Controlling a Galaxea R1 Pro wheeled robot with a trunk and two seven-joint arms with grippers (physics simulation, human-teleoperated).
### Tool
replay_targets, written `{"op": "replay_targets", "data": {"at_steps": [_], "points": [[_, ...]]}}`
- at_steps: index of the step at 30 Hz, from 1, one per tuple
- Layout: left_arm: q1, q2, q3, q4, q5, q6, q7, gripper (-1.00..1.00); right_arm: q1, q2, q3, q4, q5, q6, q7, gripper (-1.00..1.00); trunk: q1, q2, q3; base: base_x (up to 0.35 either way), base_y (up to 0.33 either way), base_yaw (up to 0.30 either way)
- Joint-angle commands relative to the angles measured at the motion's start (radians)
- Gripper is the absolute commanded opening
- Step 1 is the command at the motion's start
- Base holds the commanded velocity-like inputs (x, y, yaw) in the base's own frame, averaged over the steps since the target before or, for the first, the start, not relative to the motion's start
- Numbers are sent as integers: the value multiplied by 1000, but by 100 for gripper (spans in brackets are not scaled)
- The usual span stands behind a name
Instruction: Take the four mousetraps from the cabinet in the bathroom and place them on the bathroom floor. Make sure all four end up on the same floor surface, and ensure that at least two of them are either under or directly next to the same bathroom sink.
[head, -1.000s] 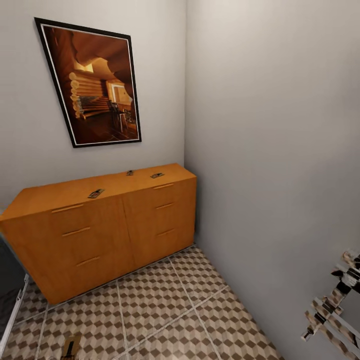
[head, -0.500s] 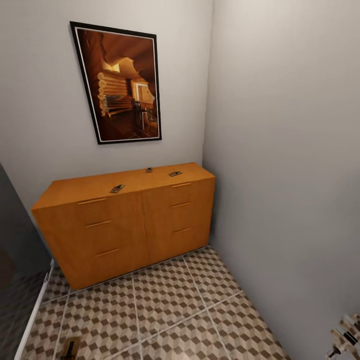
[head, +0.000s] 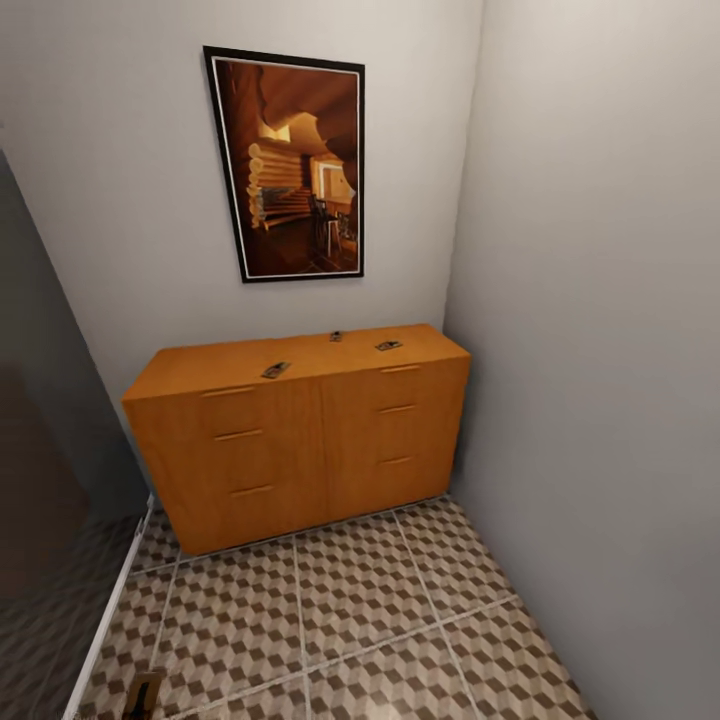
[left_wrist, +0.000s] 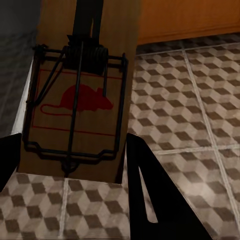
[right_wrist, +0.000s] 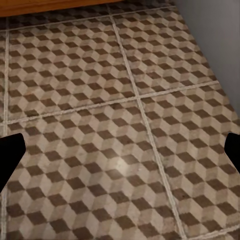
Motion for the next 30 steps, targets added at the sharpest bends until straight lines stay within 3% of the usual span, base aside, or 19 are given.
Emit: {"op": "replay_targets", "data": {"at_steps": [1,13,30], "points": [[-1,-1,-7,3,0,-3,6,-100,0,0,-1,0,5,-2,-1,100,0,0,-2,0,0,243],[-1,-1,-7,3,0,-3,6,-100,0,-1,-1,0,5,-2,-1,100,0,0,-8,0,0,208],[-1,-1,-7,3,0,-3,6,-100,0,-2,0,0,5,-4,-1,100,0,0,-14,0,0,43]]}}
